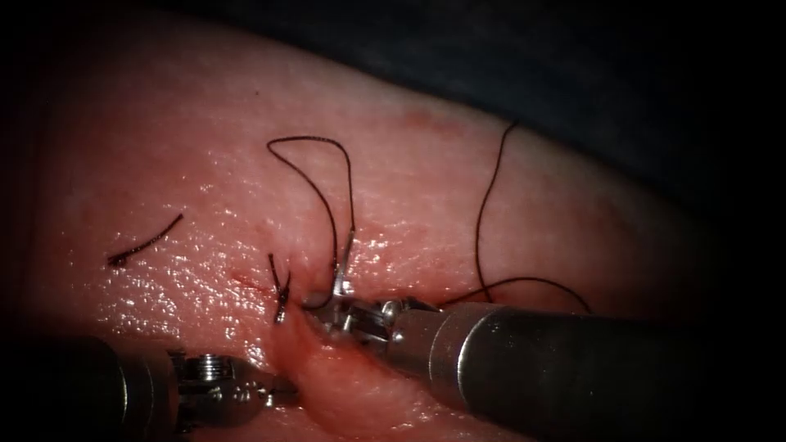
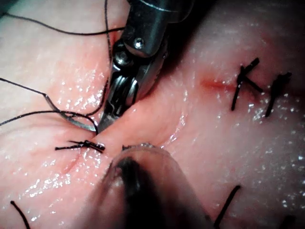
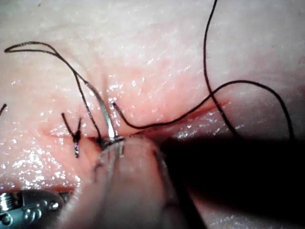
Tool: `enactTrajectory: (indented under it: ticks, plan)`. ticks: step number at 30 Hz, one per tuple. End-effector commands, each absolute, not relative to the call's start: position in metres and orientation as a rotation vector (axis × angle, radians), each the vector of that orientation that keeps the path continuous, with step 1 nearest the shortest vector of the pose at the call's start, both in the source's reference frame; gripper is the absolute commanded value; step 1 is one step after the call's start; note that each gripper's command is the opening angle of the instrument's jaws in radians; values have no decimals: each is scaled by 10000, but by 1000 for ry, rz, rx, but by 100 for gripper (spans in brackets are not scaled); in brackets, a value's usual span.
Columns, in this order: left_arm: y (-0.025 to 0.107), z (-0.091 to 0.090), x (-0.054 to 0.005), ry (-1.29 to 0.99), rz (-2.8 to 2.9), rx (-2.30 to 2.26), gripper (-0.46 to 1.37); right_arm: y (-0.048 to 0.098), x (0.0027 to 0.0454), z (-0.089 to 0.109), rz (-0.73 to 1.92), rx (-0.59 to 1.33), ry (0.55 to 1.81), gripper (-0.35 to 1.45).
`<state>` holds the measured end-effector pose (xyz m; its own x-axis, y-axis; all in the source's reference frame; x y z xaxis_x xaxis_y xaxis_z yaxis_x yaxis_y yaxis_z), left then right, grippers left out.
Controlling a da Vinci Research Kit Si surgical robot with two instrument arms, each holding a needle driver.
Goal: Wound Closure
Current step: With the right tool throw the needle through the bottom of the cut while the left gripper apposes.
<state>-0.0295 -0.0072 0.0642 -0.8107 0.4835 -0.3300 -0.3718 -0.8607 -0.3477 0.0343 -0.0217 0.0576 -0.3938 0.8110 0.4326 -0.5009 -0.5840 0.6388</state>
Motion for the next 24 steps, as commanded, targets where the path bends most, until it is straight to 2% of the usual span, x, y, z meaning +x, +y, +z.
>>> enactTrajectory:
  ticks: [1,10,14,18,19,20,21,23,24]
  plan:
    - [-71,642,-295,-371,2595,-573,-35,-219,344,575,2040,946,528,-35]
    - [-69,640,-293,-365,2588,-571,-35,-225,348,569,2027,989,531,-35]
    - [-71,639,-293,-362,2598,-576,-35,-197,334,580,1940,951,647,-35]
    - [-72,638,-293,-363,2598,-576,-35,-175,317,594,1699,850,727,-35]
    - [-72,638,-293,-361,2603,-578,-35,-170,313,598,1665,833,742,-12]
    - [-72,638,-293,-361,2603,-578,-35,-163,306,605,1632,820,756,43]
    - [-72,638,-293,-361,2603,-578,-35,-159,302,610,1578,796,779,80]
    - [-72,637,-293,-361,2603,-579,-35,-145,293,620,1463,750,841,128]
    - [-72,637,-293,-362,2603,-579,-35,-142,291,622,1438,753,866,130]
